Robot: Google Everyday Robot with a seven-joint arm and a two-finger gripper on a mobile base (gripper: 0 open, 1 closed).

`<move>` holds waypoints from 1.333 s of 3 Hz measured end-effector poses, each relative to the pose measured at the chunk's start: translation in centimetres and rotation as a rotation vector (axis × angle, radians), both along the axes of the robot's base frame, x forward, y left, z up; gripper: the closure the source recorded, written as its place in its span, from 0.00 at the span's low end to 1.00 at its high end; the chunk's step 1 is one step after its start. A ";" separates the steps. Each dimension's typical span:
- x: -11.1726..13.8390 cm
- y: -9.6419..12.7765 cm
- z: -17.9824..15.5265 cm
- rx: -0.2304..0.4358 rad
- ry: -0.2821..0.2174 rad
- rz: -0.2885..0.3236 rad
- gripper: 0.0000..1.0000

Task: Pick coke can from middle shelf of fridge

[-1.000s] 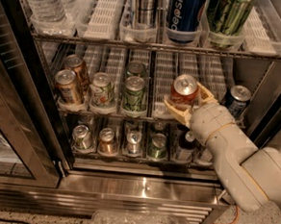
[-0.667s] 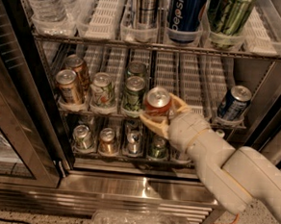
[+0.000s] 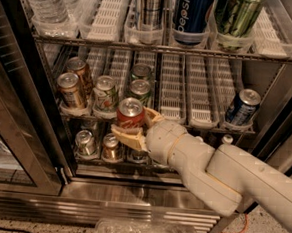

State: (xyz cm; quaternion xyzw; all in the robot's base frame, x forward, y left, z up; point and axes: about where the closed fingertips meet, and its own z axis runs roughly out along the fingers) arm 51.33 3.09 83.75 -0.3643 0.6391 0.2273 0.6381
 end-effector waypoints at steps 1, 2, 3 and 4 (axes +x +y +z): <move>0.0 0.0 0.0 0.000 0.000 0.000 1.00; -0.3 0.4 0.0 0.001 -0.004 0.021 1.00; -2.9 -0.5 -0.7 -0.029 0.014 0.058 1.00; -6.9 -2.0 0.3 -0.047 0.035 0.066 1.00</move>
Offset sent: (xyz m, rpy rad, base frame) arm -0.0053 0.0019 0.0008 0.0020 -0.0061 0.0422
